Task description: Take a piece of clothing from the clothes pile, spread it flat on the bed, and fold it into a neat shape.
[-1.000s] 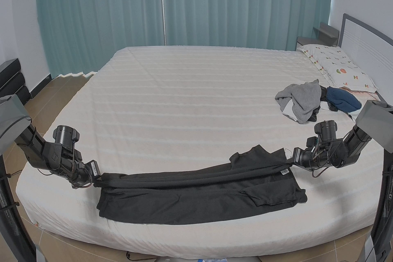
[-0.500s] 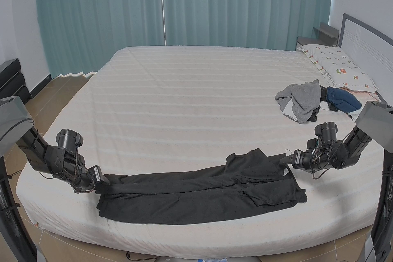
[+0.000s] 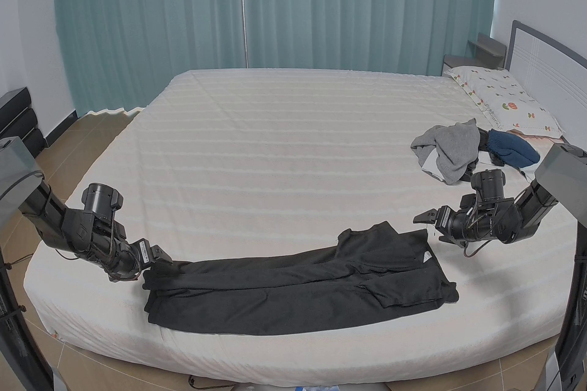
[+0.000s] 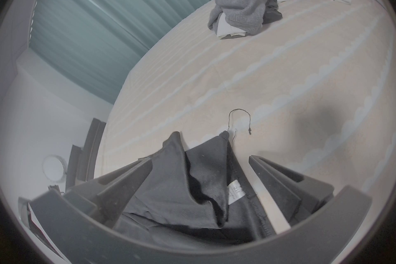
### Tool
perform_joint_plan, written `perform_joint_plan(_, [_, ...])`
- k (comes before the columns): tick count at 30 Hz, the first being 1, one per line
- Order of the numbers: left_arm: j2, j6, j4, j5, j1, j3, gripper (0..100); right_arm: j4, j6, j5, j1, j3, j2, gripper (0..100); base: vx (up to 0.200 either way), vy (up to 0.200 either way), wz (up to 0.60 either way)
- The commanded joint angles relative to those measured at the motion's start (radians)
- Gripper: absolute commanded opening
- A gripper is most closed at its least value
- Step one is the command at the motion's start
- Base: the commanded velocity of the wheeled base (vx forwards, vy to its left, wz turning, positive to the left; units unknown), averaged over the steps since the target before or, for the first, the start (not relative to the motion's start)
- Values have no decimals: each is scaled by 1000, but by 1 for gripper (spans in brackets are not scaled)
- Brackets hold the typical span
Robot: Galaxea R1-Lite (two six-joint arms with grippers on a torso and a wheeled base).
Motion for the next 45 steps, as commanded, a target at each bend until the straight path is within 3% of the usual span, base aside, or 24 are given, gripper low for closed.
perform_joint_plan(1, [31, -17, -6, 0, 0, -15, 100, 0, 32, 0, 6, -16, 30, 100, 0, 0, 0])
perform_joint_plan(9, [152, -119, -5, 1, 2, -137, 100, 6, 186, 2, 3, -42, 44, 100, 0, 0, 0])
perform_joint_plan(16, [218, -221, -5, 0, 0, -222, 100, 8, 192, 8, -11, -57, 60, 100, 0, 0, 0])
perform_joint_plan(17, [218, -221, -5, 0, 0, -222, 0, 8, 192, 8, -11, -57, 60, 100, 0, 0, 0])
perform_joint_plan(42, [160, -297, -8, 27, 57, -199, 0, 49, 213, -6, -3, -213, 159, 100, 0, 0, 0])
perform_joint_plan(43, [161, -297, -8, 27, 57, -199, 0, 55, 212, -7, 0, -217, 165, 0, 0, 0, 0])
perform_joint_plan(45, [163, -297, -8, 27, 57, -197, 0, 69, 213, -7, 6, -230, 173, 0, 0, 0, 0])
